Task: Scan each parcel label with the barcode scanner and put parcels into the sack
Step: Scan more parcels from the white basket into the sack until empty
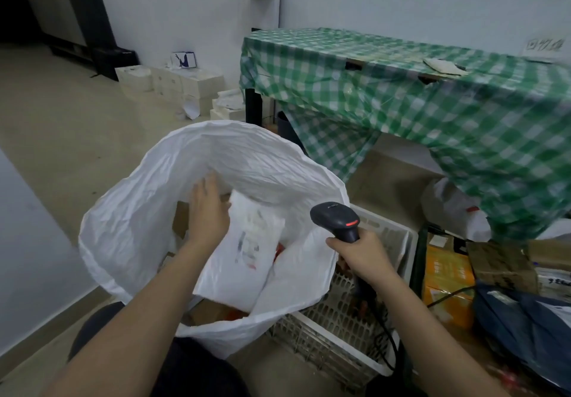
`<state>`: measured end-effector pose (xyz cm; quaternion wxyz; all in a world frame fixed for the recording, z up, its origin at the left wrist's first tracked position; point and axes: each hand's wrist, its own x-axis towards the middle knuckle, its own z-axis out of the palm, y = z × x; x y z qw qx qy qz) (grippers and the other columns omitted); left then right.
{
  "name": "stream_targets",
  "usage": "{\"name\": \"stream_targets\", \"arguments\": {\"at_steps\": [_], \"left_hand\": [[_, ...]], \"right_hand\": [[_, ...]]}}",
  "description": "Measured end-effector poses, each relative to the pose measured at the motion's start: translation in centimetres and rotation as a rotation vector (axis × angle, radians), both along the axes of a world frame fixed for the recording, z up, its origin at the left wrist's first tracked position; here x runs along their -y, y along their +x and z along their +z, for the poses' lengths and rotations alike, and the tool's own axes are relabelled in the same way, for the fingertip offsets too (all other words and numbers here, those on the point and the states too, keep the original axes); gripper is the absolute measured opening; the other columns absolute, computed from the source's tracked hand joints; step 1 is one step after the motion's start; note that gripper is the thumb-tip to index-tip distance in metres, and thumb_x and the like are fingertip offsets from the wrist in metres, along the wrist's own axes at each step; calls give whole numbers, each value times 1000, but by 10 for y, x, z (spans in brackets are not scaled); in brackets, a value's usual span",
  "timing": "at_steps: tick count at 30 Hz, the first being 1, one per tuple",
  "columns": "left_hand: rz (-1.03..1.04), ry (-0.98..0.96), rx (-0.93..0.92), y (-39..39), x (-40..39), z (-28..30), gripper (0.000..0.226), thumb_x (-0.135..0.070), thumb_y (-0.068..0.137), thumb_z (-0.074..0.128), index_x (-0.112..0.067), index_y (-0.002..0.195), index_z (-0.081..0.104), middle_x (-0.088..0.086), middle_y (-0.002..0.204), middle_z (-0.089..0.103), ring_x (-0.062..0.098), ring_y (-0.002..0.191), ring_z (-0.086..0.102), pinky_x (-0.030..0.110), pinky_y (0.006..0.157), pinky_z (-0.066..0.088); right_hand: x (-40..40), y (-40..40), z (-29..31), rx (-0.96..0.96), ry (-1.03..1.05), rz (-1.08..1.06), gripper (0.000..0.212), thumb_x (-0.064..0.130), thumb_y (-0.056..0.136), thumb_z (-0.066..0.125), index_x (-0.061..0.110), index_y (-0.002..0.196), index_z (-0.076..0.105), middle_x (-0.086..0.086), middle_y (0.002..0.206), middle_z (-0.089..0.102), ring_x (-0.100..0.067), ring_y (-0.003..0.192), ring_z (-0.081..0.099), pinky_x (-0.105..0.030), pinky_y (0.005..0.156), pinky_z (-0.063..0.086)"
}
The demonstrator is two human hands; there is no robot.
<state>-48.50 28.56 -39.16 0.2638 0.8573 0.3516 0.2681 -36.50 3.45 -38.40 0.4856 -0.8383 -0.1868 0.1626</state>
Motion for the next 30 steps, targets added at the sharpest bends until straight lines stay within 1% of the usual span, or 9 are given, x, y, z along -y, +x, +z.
{"name": "stream_targets", "arguments": {"at_steps": [4, 7, 11, 13, 15, 17, 21, 25, 30], "left_hand": [[-236, -10, 89, 25, 34, -2, 55, -10, 94, 57, -8, 144, 35, 16, 142, 41, 32, 131, 39, 43, 109, 34], [-393, -12, 88, 46, 79, -10, 49, -15, 96, 55, -12, 142, 39, 10, 143, 43, 24, 131, 39, 24, 104, 27], [-584, -72, 76, 88, 138, -28, 44, -17, 98, 52, -13, 140, 41, 6, 143, 42, 20, 130, 39, 16, 100, 25], [-657, -111, 66, 114, 164, -36, 42, -18, 98, 52, -15, 138, 43, 4, 141, 44, 18, 128, 42, 16, 98, 29], [-715, -171, 43, 143, 187, -45, 41, -21, 97, 53, -16, 137, 45, 4, 139, 45, 19, 126, 45, 25, 101, 38], [-711, -251, -2, 175, 205, -57, 41, -24, 96, 55, -16, 136, 47, 4, 139, 47, 19, 125, 47, 32, 104, 40], [-647, -410, -171, 243, 225, -102, 42, -24, 94, 59, -11, 134, 50, 8, 133, 54, 22, 122, 51, 28, 98, 39], [-626, -479, -298, 299, 237, -156, 38, -25, 92, 62, -9, 126, 56, 7, 126, 61, 24, 116, 57, 28, 91, 45], [-565, -505, -365, 341, 253, -203, 35, -35, 87, 67, -7, 106, 62, 14, 108, 65, 30, 102, 61, 40, 87, 50]], "right_hand": [[19, 10, -13, -52, 43, -91, 20, 25, 79, 76, 8, 81, 65, -2, 63, 63, -18, 60, 59, -31, 61, 46], [42, 22, -26, -71, 70, -202, 22, 36, 78, 77, 18, 83, 65, -1, 67, 63, -18, 64, 61, -31, 61, 45], [78, 46, -44, -144, 92, -324, 20, 26, 89, 66, 8, 96, 61, -12, 78, 59, -24, 69, 55, -33, 63, 38], [96, 63, -53, -175, 86, -376, 19, 24, 91, 61, 8, 101, 59, -14, 81, 57, -26, 74, 55, -33, 65, 37], [111, 81, -62, -201, 109, -435, 17, 25, 93, 60, 11, 102, 59, -11, 81, 59, -26, 74, 57, -33, 68, 40], [120, 102, -73, -228, 138, -485, 17, 26, 94, 60, 13, 104, 58, -9, 84, 60, -23, 72, 59, -34, 71, 46], [126, 147, -97, -275, 233, -561, 12, 22, 96, 58, 15, 105, 55, -8, 80, 58, -18, 65, 58, -30, 61, 51], [123, 192, -118, -272, 243, -586, 5, 23, 95, 59, 19, 95, 56, -9, 80, 60, -21, 66, 60, -40, 71, 54], [116, 229, -142, -334, 227, -569, 14, 26, 93, 59, 18, 82, 55, -7, 69, 55, -24, 65, 56, -40, 67, 48]]}}
